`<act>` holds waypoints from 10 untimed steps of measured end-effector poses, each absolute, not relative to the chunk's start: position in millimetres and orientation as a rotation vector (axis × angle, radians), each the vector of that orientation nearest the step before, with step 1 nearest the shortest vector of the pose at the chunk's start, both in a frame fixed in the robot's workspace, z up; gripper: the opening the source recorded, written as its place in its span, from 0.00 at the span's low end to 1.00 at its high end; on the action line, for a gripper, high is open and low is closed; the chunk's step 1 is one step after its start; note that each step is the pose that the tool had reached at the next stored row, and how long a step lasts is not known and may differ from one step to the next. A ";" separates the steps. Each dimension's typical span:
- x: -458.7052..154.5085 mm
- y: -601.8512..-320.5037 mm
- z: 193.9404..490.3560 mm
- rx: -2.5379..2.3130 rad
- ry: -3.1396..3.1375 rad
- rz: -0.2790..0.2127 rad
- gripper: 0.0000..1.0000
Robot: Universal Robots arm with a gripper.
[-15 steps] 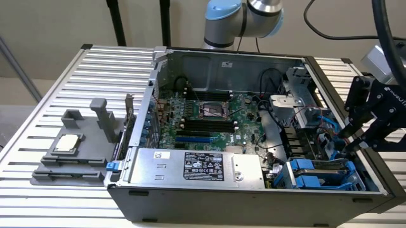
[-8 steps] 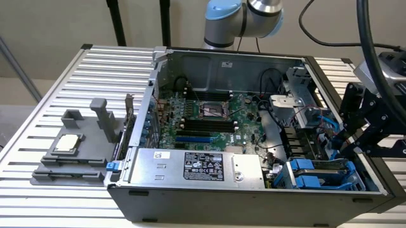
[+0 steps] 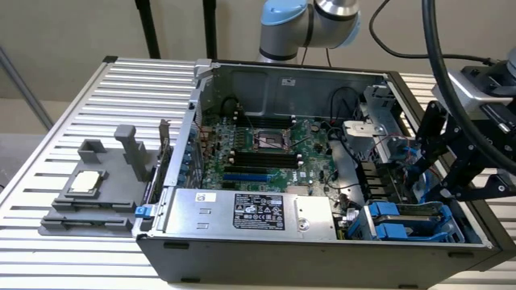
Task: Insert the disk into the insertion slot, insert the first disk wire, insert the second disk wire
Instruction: 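Insert the first disk wire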
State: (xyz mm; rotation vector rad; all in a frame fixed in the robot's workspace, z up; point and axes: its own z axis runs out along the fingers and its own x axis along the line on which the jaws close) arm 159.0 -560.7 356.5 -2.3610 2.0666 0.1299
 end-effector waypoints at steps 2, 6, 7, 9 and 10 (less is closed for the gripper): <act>155.5 -560.8 356.5 -2.367 2.061 0.130 0.48; 154.9 -568.1 356.5 -2.368 2.059 0.130 0.48; 155.0 -571.2 356.5 -2.367 2.058 0.131 0.48; 155.8 -576.3 356.2 -2.365 2.056 0.135 0.48; 156.5 -578.1 356.0 -2.363 2.054 0.139 0.48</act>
